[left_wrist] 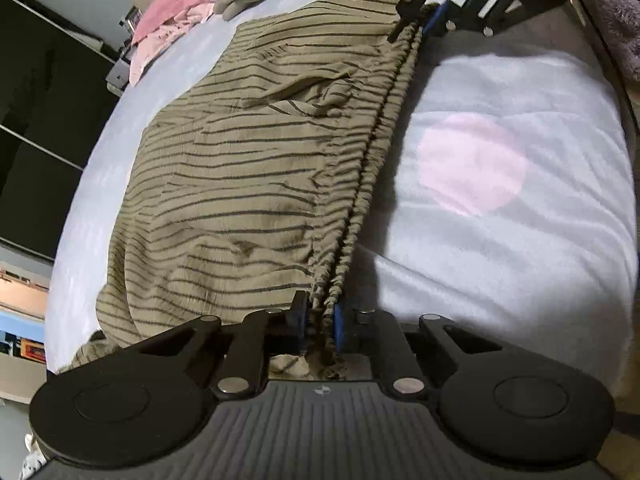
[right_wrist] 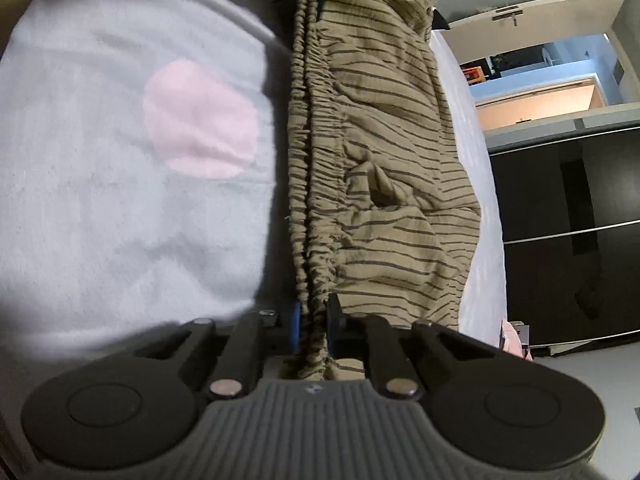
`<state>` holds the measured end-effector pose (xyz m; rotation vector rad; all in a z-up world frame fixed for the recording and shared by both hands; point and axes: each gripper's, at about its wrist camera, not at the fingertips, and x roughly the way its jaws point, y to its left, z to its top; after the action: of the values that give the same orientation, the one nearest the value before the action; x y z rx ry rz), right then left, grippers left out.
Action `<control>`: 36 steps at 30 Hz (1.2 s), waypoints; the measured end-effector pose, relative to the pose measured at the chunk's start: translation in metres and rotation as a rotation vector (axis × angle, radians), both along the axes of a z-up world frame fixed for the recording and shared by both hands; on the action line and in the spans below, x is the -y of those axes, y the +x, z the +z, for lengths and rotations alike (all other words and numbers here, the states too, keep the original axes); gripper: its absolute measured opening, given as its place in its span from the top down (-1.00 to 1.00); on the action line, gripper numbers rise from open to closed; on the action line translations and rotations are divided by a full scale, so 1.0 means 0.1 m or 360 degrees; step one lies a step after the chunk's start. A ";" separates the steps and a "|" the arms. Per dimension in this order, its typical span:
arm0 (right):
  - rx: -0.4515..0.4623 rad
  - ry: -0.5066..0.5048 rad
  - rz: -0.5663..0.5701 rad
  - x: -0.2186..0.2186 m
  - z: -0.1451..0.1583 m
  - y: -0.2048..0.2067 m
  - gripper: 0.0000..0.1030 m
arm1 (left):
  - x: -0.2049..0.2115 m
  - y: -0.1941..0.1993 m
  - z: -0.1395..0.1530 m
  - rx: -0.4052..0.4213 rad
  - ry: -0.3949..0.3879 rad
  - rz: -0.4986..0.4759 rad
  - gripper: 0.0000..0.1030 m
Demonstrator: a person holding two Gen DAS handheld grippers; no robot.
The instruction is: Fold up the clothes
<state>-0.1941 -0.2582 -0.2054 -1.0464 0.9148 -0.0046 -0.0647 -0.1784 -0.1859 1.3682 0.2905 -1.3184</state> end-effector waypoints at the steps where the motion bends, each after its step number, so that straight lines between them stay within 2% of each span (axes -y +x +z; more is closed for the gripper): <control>1: 0.0000 0.0063 -0.0030 0.02 0.08 0.00 0.79 | -0.02 -0.01 0.03 -0.0009 0.0007 -0.0001 0.83; 4: 0.0016 0.0211 -0.0105 0.06 0.32 -0.02 0.80 | -0.13 -0.08 0.17 -0.0037 0.0035 -0.0042 0.86; 7: -0.0041 0.0328 -0.0124 0.09 0.52 -0.11 0.81 | -0.23 -0.14 0.32 -0.0108 0.0067 -0.0063 0.87; 11: -0.0198 0.0477 -0.0113 0.07 0.64 -0.28 0.81 | -0.35 -0.22 0.46 -0.0244 0.0133 -0.0084 0.87; 15: -0.0385 0.0647 -0.0095 0.00 0.66 -0.43 0.81 | -0.51 -0.35 0.42 -0.0359 0.0295 -0.0164 0.87; 17: -0.0453 0.0681 -0.0070 -0.05 0.64 -0.50 0.80 | -0.58 -0.42 0.37 -0.0387 0.0371 -0.0213 0.87; 20: -0.0519 0.0703 -0.0050 -0.10 0.57 -0.57 0.80 | -0.60 -0.44 0.28 -0.0394 0.0418 -0.0215 0.87; 27: -0.0579 0.0737 -0.0070 0.04 0.49 -0.50 0.78 | -0.59 -0.38 0.12 -0.0413 0.0428 -0.0161 0.87; 29: -0.0588 0.0715 -0.0051 0.03 0.48 -0.50 0.61 | -0.59 -0.36 0.13 -0.0433 0.0415 -0.0135 0.85; 30: -0.0595 0.0705 -0.0037 0.01 0.49 -0.53 0.51 | -0.59 -0.34 0.16 -0.0471 0.0404 -0.0102 0.78; 31: -0.0603 0.0699 -0.0016 -0.04 0.49 -0.58 0.29 | -0.59 -0.32 0.19 -0.0509 0.0394 -0.0070 0.75; 32: -0.0600 0.0689 0.0006 -0.06 0.50 -0.61 0.20 | -0.59 -0.30 0.23 -0.0547 0.0383 -0.0037 0.68; 36: -0.0516 0.0699 0.0017 -0.05 0.63 -0.67 0.17 | -0.60 -0.22 0.37 -0.0688 0.0341 0.0083 0.43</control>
<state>-0.2613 -0.2527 -0.1420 -0.6494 1.1397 0.3694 -0.0871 -0.1181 -0.1491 1.2273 0.7742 -1.5668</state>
